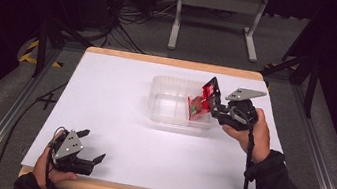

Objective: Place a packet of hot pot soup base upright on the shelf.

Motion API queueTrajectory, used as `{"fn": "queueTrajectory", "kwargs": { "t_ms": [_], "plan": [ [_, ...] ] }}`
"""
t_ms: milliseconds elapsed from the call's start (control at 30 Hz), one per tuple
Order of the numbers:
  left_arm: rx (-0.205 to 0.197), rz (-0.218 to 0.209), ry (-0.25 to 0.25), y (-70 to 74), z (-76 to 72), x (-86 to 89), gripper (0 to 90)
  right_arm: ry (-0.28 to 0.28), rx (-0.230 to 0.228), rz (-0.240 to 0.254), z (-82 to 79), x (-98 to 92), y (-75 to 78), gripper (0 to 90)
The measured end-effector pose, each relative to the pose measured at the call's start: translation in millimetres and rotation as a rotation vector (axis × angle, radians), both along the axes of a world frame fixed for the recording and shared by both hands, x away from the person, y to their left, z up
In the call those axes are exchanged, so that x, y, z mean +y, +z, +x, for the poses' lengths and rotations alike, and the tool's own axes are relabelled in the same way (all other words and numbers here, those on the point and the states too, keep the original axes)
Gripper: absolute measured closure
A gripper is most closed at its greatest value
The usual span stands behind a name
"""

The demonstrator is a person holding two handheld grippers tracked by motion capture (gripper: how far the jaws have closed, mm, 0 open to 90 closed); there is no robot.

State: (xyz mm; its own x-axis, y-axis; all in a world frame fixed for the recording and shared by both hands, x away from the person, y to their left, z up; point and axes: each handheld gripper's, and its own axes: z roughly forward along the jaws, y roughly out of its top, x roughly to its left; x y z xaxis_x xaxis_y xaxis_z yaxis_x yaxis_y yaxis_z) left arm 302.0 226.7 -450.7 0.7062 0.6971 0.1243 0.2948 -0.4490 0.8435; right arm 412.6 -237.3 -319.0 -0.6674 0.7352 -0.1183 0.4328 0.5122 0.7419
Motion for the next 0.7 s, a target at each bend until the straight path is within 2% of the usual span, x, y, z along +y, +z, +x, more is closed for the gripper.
{"fn": "queueTrajectory", "kwargs": {
  "t_ms": [200, 433, 700],
  "plan": [
    [-0.001, 0.002, -0.001, 0.2, -0.1, -0.4, 7.5, 0.012, -0.017, -0.037, -5.6, -7.6, -1.1, 67.2],
    [-0.001, 0.002, 0.000, 0.0, -0.1, -0.2, 7.6, 0.045, -0.050, -0.055, -13.4, -15.0, -2.2, 63.8],
    [0.000, 0.003, 0.001, 0.1, 0.0, -0.2, 7.6, 0.051, -0.069, -0.093, -20.8, -25.1, -5.5, 60.3]
  ]
}}
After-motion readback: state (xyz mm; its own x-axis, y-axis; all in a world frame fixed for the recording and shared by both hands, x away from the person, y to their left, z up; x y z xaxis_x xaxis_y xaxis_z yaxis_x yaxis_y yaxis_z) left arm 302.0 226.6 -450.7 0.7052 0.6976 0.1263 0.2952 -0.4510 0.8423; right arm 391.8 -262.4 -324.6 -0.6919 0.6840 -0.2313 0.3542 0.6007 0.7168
